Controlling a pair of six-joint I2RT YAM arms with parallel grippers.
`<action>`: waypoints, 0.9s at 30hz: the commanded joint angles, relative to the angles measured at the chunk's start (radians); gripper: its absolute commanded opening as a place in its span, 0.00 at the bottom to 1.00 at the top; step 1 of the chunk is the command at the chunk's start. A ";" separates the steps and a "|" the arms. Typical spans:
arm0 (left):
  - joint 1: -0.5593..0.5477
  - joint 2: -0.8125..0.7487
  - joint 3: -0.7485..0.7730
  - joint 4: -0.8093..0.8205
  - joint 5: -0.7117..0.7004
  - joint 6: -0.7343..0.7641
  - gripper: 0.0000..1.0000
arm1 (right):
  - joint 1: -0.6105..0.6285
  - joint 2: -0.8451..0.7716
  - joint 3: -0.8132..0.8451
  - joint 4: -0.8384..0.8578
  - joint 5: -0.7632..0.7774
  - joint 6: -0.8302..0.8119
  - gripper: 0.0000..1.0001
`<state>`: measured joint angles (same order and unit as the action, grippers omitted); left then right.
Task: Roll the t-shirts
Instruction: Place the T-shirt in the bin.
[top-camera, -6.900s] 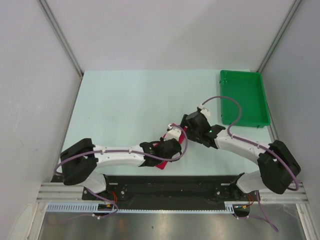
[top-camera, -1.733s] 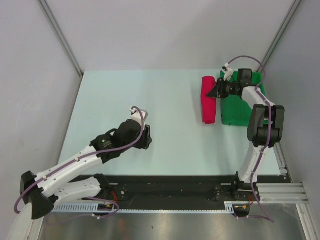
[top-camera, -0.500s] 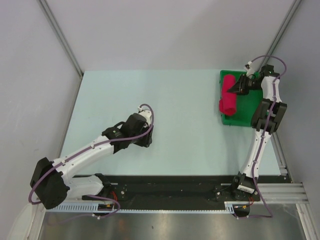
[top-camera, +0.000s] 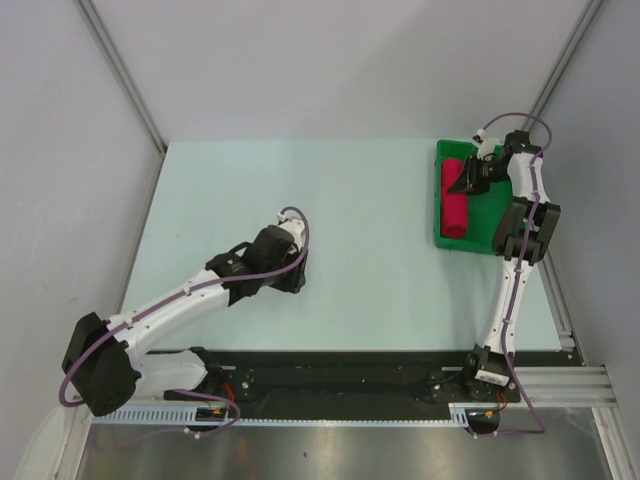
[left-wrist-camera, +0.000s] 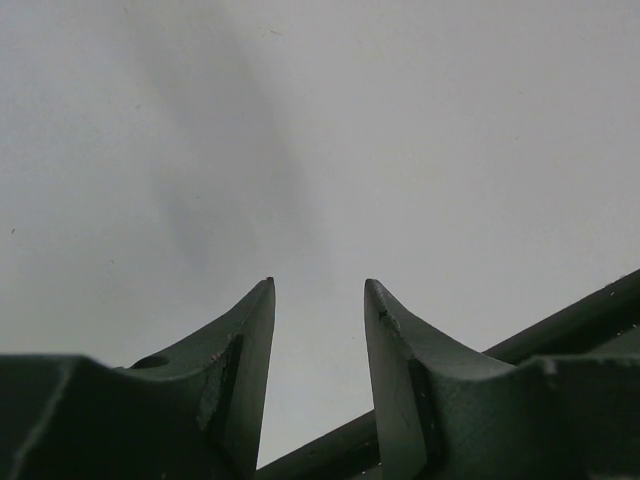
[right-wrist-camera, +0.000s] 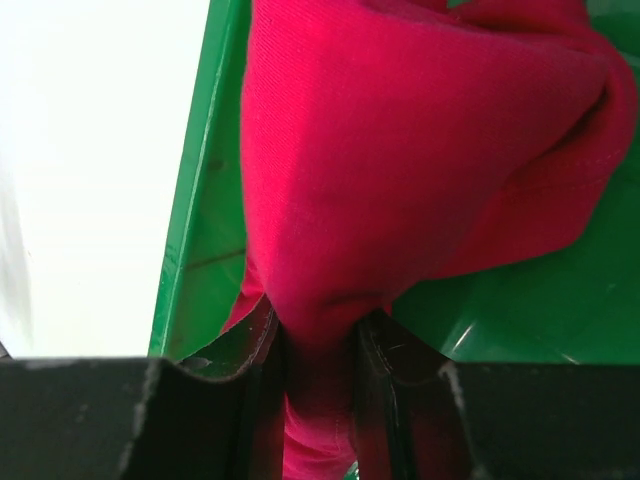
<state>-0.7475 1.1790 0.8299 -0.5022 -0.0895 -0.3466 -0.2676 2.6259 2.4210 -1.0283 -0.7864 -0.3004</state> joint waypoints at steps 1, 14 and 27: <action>0.008 0.008 0.054 0.028 0.022 0.011 0.45 | 0.010 0.006 0.030 0.023 0.070 0.004 0.00; 0.008 0.025 0.081 0.031 0.020 0.015 0.46 | 0.001 -0.102 -0.095 0.146 0.090 0.093 0.54; 0.008 0.039 0.098 0.036 0.013 0.017 0.46 | -0.016 -0.133 -0.108 0.146 0.068 0.106 0.91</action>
<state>-0.7467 1.2121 0.8814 -0.4881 -0.0750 -0.3466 -0.2771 2.5641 2.3203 -0.8959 -0.7395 -0.1963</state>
